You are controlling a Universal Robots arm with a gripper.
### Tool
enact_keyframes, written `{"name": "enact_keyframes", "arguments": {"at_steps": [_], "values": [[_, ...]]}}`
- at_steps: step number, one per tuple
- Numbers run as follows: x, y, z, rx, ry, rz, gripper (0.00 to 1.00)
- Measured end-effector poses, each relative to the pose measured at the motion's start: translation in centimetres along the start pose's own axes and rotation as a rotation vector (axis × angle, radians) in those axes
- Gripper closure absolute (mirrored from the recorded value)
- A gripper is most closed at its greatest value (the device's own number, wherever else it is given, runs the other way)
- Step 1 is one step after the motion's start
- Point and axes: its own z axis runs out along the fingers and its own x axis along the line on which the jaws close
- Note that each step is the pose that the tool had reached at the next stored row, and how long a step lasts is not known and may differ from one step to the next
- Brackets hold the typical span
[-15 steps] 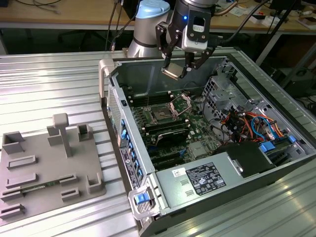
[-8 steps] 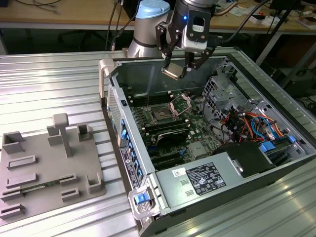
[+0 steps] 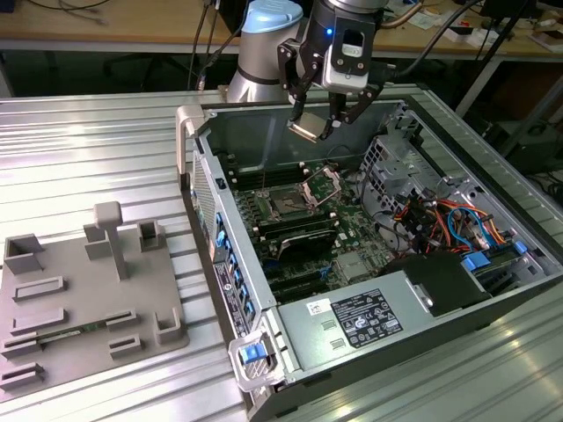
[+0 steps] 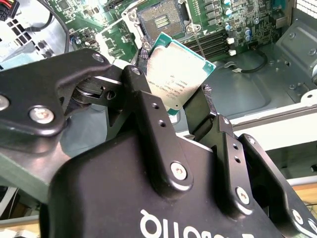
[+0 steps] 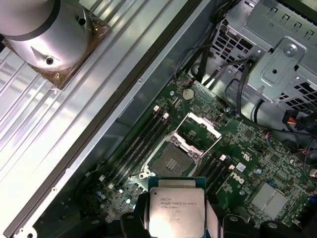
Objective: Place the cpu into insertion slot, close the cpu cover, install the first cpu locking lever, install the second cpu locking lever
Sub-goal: 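Place the cpu into insertion slot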
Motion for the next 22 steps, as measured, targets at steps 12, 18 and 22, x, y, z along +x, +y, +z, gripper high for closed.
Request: {"name": "enact_keyframes", "arguments": {"at_steps": [12, 18, 22], "values": [[0.11, -0.14, -0.01, -0.0004, -0.0015, 0.017, 0.45], [0.14, -0.19, 0.01, -0.0012, -0.0051, 0.057, 0.45], [0.14, -0.19, 0.02, -0.0018, -0.0076, 0.085, 0.45]]}}
